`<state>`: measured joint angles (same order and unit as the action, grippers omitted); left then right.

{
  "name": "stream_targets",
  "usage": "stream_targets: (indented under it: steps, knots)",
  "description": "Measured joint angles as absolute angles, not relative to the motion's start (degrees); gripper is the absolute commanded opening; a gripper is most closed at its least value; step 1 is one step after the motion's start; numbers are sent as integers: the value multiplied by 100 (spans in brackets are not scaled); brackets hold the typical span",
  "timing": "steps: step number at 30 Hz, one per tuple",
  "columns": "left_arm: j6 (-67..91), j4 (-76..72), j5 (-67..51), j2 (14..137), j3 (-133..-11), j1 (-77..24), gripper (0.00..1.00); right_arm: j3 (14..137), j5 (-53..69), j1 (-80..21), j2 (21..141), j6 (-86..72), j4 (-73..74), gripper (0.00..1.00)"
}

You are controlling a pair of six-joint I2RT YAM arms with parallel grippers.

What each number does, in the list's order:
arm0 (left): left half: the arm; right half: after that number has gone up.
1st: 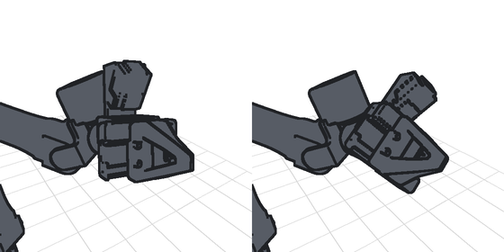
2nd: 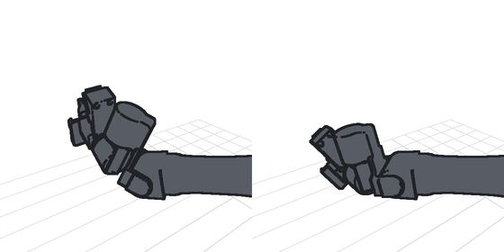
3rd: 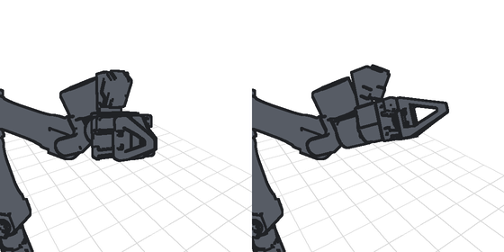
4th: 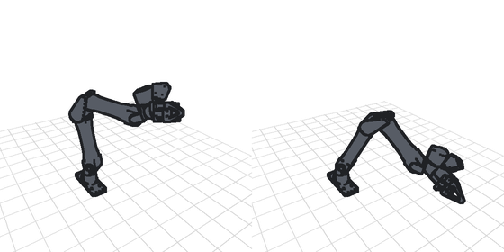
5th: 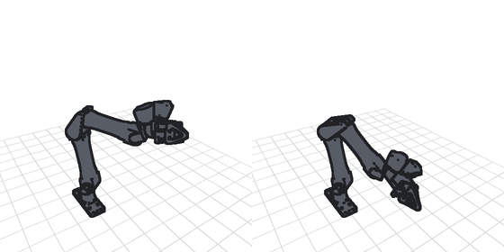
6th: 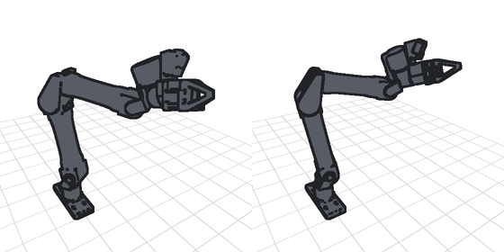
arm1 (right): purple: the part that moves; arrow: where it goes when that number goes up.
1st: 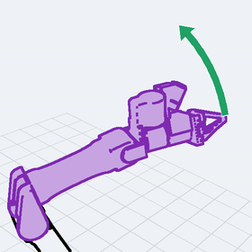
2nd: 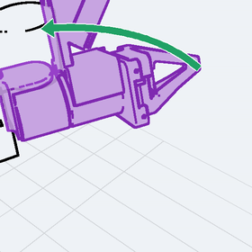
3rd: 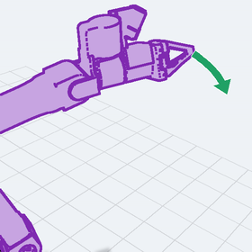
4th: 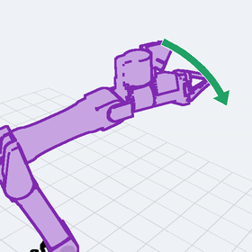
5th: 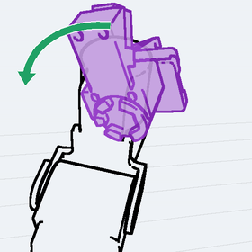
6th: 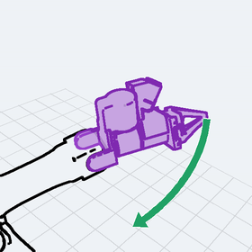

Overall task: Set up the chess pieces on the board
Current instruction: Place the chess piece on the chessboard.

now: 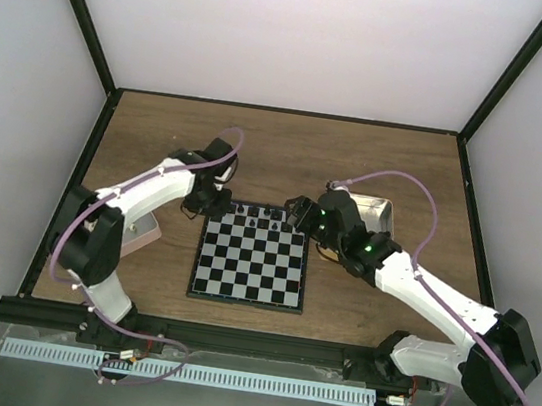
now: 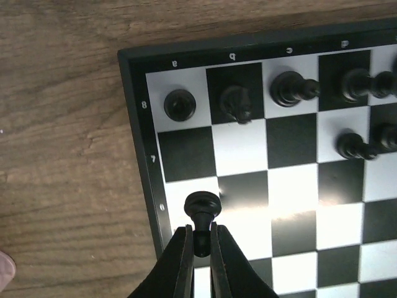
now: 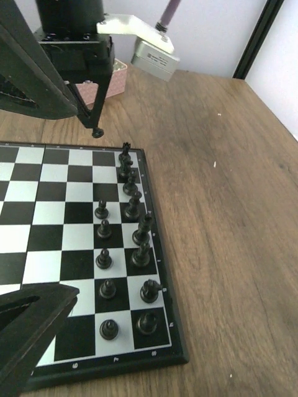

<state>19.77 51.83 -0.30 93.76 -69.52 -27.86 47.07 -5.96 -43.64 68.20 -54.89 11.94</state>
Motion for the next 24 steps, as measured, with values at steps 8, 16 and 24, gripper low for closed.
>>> stream_targets:
  steps: [8,16,24]
  knots:
    - [1509,5487,239,10182,-7338,-2783,9,4510,-727,-4362,6772,-5483,1291,75]
    - [1308,5566,250,10569,-7575,-2783,10,4501,-864,-4362,6654,-5443,1332,75]
    - [1229,5583,279,10669,-7620,-2777,26,4493,-851,-4362,6654,-5446,1330,74]
